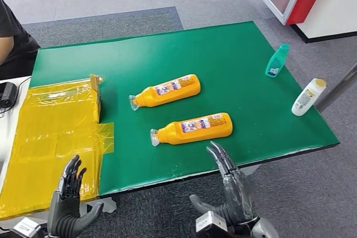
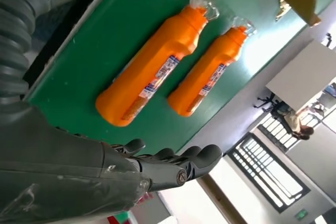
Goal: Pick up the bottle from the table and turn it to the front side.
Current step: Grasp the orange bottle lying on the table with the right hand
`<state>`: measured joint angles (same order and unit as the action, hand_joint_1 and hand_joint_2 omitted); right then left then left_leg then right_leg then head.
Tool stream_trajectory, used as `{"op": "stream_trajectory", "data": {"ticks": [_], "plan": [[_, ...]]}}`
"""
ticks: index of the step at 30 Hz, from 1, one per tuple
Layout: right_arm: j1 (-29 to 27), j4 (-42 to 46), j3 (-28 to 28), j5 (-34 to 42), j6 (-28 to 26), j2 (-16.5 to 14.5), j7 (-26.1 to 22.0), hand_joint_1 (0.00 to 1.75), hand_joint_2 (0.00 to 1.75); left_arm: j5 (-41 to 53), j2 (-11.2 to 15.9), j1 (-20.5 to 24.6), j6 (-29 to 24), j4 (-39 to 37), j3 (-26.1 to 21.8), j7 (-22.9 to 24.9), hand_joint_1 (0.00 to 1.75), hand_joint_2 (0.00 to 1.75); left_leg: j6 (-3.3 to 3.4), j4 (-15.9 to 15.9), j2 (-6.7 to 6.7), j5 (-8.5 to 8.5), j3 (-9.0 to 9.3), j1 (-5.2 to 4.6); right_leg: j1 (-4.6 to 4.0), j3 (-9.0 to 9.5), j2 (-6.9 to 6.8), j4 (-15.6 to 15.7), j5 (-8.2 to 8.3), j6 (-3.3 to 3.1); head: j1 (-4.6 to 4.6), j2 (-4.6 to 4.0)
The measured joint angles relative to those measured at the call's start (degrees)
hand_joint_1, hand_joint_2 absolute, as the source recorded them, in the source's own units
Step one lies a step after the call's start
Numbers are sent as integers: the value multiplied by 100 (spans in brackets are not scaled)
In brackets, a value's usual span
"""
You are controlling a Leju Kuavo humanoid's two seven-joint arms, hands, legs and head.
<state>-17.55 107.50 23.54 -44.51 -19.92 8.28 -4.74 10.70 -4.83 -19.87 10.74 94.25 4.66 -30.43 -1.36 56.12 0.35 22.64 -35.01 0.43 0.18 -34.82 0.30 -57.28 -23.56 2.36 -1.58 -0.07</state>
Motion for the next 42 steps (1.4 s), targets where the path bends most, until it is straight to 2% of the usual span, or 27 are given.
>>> {"op": "stream_trajectory", "data": {"ticks": [3,7,13,20,26,35,42], "plan": [[425,-39,-132,-358,604,64,229,0,175,115,32,90,31,-13,-14,34,0,175,0,0,-1,-6,-1,0,0,0,1,0,10,-2,0,0],[1355,-406,-223,-716,1555,211,562,0,175,178,91,284,95,-89,-15,46,0,175,0,0,-4,-25,-2,0,0,-4,2,0,26,0,-1,0],[2295,-998,-220,-839,2115,389,799,0,175,209,146,412,131,-179,-15,39,0,175,2,0,-3,-34,-3,0,0,-3,1,0,34,3,1,0],[3388,-2095,17,-466,2987,590,1178,0,175,243,198,579,128,-361,-13,-36,0,175,4,0,-3,-40,-6,0,0,-5,1,-1,39,5,1,0],[4104,-2951,303,-423,3178,650,1253,0,175,252,237,691,124,-529,19,-52,0,175,7,1,-2,-45,-7,-1,1,-5,0,-1,42,7,0,0],[4331,-3349,503,-424,3216,675,1281,0,175,252,264,724,122,-651,61,-52,0,175,8,0,0,-43,-10,-1,1,-8,0,-1,41,7,0,0],[4927,-4072,928,-246,3913,680,1235,0,175,253,286,867,112,-774,110,-108,0,175,6,0,-1,-51,-12,-1,1,-8,0,-1,49,7,0,0]]}}
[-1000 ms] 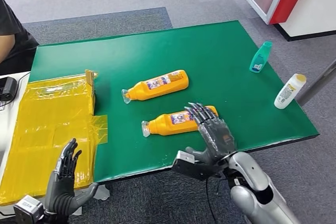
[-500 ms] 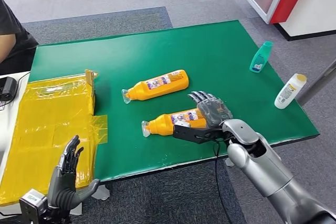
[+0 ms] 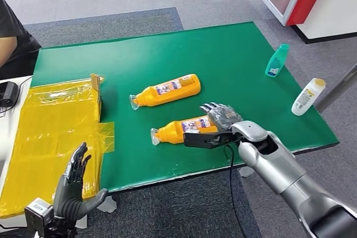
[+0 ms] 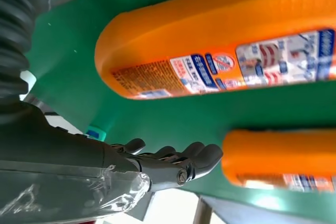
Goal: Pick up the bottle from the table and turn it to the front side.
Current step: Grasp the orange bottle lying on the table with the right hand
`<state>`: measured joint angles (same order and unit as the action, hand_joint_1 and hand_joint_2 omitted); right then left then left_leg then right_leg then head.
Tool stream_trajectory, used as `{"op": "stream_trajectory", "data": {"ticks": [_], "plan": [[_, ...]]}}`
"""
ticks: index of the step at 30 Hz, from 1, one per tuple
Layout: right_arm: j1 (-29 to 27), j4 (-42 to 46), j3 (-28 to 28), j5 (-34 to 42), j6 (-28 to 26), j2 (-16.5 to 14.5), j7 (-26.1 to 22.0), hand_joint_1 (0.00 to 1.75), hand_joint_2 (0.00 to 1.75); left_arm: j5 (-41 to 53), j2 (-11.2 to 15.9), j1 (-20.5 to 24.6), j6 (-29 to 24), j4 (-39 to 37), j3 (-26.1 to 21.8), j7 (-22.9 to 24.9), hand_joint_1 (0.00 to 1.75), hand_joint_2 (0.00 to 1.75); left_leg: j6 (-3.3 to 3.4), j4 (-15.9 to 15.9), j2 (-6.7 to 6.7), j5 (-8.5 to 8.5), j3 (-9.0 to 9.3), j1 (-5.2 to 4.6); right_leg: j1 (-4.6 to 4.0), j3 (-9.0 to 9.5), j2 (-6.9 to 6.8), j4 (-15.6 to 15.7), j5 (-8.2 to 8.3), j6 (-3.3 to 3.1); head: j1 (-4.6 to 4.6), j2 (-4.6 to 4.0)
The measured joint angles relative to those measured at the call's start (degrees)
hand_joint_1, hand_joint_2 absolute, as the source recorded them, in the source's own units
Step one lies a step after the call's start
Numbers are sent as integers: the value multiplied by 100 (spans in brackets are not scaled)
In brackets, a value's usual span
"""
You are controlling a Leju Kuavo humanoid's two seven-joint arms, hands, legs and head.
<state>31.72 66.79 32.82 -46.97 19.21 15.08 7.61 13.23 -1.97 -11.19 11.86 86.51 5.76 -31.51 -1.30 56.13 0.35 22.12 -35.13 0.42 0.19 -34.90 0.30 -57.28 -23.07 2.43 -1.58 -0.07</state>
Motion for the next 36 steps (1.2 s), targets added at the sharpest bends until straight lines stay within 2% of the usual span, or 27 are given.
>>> {"op": "stream_trajectory", "data": {"ticks": [5,10,18,30,31,33,35,36], "plan": [[452,-675,450,212,246,0,-54,0,175,-1,22,113,-38,-138,93,-24,0,175,0,0,1,-7,-1,0,0,0,-1,0,4,1,-1,0],[665,-1212,719,477,411,0,-92,0,175,-24,63,163,-86,-265,164,-42,0,175,0,0,1,-7,-1,0,0,-2,-2,0,4,2,0,0],[781,-1750,974,548,237,-21,-15,0,175,-50,97,227,-106,-406,291,-45,0,175,0,0,4,-6,-6,-1,0,-3,-2,0,4,2,-1,0],[874,-2204,1074,603,-16,-127,-2,0,175,-64,125,255,-121,-468,401,-28,0,175,1,0,3,-8,-3,-1,0,-1,-2,0,6,3,-1,0],[877,-2222,1077,604,-33,-137,-4,7,175,-64,127,255,-124,-468,403,-27,0,175,1,0,3,-8,-3,-1,0,-1,-2,0,7,4,-1,0],[883,-2249,1078,608,-52,-154,-8,75,175,-64,130,257,-132,-468,409,-27,0,175,1,0,3,-9,-2,-1,0,-1,-2,0,8,3,0,0],[885,-2267,1079,612,-82,-163,-17,155,175,-64,133,257,-145,-468,412,-27,0,175,1,0,3,-10,-2,-1,0,-1,-2,0,10,3,1,0],[885,-2275,1079,612,-111,-165,-25,167,175,-64,136,256,-154,-468,413,-28,0,175,0,0,3,-11,-2,-1,0,-1,-2,0,11,2,1,0]]}}
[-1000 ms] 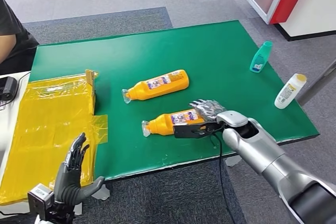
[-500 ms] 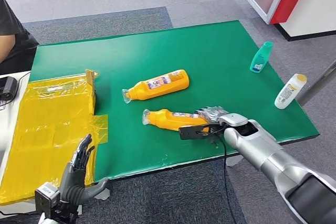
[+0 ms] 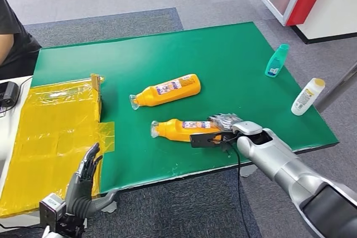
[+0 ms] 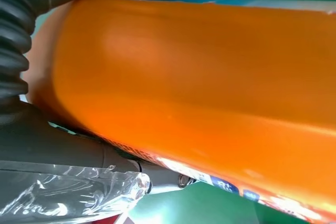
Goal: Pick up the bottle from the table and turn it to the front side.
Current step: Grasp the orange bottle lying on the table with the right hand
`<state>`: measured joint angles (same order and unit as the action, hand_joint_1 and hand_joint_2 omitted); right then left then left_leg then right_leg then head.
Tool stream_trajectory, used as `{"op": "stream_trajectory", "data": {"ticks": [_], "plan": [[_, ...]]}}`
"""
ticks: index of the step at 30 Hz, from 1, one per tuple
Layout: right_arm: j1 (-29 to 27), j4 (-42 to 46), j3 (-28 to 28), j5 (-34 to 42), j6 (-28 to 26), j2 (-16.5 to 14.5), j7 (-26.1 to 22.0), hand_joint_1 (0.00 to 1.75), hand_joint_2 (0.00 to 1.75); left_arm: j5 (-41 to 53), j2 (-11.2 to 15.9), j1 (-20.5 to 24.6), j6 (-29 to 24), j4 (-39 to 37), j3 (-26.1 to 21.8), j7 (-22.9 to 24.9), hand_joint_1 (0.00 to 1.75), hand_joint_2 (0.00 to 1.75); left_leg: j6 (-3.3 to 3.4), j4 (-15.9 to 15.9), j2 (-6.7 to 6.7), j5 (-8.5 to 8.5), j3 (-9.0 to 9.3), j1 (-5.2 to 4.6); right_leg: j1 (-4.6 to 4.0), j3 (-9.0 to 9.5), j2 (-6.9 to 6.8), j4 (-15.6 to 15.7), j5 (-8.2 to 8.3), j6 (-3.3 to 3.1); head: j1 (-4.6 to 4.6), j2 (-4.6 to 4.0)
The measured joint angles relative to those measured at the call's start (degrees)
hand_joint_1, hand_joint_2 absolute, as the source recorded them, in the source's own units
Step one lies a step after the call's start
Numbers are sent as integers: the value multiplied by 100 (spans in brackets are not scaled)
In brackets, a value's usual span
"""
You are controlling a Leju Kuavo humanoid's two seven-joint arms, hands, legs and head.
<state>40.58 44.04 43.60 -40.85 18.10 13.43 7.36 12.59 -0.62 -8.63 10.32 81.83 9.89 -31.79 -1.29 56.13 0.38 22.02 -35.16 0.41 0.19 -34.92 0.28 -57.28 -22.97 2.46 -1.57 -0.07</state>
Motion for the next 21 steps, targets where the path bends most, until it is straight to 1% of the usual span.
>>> {"op": "stream_trajectory", "data": {"ticks": [1,8,13,17,21], "plan": [[-1,-7,0,-1,-31,-2,-8,174,175,0,3,-1,-7,0,0,0,0,175,0,0,0,0,0,0,0,0,0,0,1,0,0,0],[-89,68,-81,23,-296,-5,10,175,175,3,13,-12,-23,-5,-2,-9,0,175,0,0,0,-1,-2,0,0,-1,0,0,1,0,-1,0],[-333,527,-344,149,-552,10,167,175,175,4,14,-53,-35,-2,-15,15,0,175,0,0,0,0,-3,0,0,-6,0,0,0,0,-1,0],[-518,856,-533,172,-651,37,189,175,175,4,12,-106,-34,-2,-32,17,0,175,0,0,0,1,-6,0,0,-8,0,0,-3,1,-1,0],[-845,1387,-828,177,-994,45,190,175,175,-73,-27,-188,8,56,-117,25,0,175,1,0,1,2,-8,0,0,-8,0,0,-4,1,-1,0]]}}
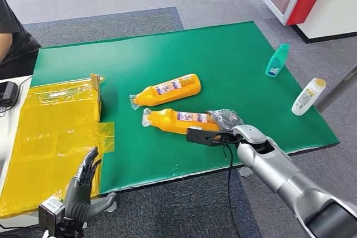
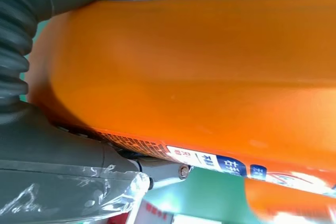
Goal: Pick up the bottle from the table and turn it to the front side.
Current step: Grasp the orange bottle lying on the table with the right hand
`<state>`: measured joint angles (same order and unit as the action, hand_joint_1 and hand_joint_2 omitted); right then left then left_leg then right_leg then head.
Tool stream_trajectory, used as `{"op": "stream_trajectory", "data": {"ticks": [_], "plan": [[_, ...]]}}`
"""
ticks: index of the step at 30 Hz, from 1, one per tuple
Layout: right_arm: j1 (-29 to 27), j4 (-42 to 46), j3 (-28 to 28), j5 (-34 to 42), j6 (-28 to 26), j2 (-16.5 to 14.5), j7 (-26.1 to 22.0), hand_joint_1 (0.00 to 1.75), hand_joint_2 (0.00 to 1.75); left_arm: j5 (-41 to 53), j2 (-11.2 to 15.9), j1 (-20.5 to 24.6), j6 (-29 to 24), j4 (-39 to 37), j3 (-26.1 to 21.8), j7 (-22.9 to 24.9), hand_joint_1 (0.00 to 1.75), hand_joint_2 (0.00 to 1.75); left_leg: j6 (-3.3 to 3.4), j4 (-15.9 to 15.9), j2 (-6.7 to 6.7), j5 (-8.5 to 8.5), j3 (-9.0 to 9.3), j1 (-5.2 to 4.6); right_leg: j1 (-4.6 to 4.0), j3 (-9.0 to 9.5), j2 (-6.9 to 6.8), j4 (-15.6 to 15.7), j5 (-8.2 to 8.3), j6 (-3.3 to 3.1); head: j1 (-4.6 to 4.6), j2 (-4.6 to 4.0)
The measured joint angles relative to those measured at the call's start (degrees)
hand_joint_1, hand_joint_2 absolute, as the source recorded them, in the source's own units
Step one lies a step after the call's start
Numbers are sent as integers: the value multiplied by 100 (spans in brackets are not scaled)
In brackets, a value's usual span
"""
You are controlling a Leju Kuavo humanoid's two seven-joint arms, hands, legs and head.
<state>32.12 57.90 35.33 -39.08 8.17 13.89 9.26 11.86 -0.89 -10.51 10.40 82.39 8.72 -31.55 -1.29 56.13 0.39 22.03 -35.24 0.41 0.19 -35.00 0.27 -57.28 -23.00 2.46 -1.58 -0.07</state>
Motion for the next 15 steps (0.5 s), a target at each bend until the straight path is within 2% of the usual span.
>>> {"op": "stream_trajectory", "data": {"ticks": [4,7,11,15], "plan": [[-551,877,-428,38,-443,-55,-72,175,175,-499,-130,-112,359,126,-225,198,0,175,0,0,0,4,-3,0,0,-1,-1,0,-3,-2,0,0],[-968,1470,-666,32,-698,-222,-211,175,175,-925,-243,-168,771,153,-399,435,0,175,-3,0,0,7,-4,1,-1,-4,-1,0,-7,-6,0,0],[-1391,1936,-749,48,-989,-525,-523,175,175,-1662,-338,-178,1512,151,-522,667,0,175,-5,0,0,7,-4,2,-4,-6,0,0,-9,-9,0,0],[-1717,2098,-707,105,-1222,-843,-776,175,175,-2071,-382,-135,1895,147,-551,725,0,175,-7,0,0,7,-4,3,-5,-7,-1,0,-10,-9,1,0]]}}
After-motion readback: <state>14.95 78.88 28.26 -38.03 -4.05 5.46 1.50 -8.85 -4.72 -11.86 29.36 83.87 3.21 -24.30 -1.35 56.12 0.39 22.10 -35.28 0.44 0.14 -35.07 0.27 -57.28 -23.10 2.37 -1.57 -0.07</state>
